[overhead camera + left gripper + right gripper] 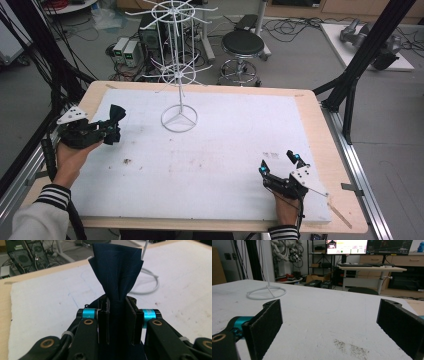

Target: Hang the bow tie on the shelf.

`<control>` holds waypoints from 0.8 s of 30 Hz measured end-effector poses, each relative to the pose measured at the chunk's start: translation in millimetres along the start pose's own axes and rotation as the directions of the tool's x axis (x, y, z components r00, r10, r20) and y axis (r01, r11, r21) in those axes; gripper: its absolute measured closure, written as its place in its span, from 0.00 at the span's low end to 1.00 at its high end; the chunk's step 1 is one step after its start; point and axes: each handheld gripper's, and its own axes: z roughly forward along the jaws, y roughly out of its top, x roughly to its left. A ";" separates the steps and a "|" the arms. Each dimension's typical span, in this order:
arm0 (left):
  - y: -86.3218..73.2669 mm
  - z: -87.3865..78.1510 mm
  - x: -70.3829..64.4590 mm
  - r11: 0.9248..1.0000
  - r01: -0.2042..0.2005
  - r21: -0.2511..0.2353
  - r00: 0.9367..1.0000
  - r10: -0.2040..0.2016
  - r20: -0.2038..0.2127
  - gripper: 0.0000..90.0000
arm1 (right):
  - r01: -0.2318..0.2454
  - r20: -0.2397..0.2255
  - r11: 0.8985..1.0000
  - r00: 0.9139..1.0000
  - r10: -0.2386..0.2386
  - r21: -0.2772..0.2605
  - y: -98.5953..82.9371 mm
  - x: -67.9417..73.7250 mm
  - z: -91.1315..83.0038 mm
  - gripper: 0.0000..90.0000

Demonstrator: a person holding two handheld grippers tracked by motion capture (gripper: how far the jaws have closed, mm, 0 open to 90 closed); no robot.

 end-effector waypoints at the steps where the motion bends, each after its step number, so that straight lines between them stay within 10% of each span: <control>1: 1.8 -0.1 -0.5 1.000 0.003 -0.012 1.000 -0.003 -0.002 0.83 | -0.003 0.001 1.000 1.000 0.003 0.001 -0.1 0.4 0.0 0.06; 24: 52.3 6.8 -23.3 0.989 0.007 -0.146 0.998 0.002 0.063 0.83 | -0.002 -0.001 1.000 1.000 0.002 0.000 0.0 -0.3 0.0 0.06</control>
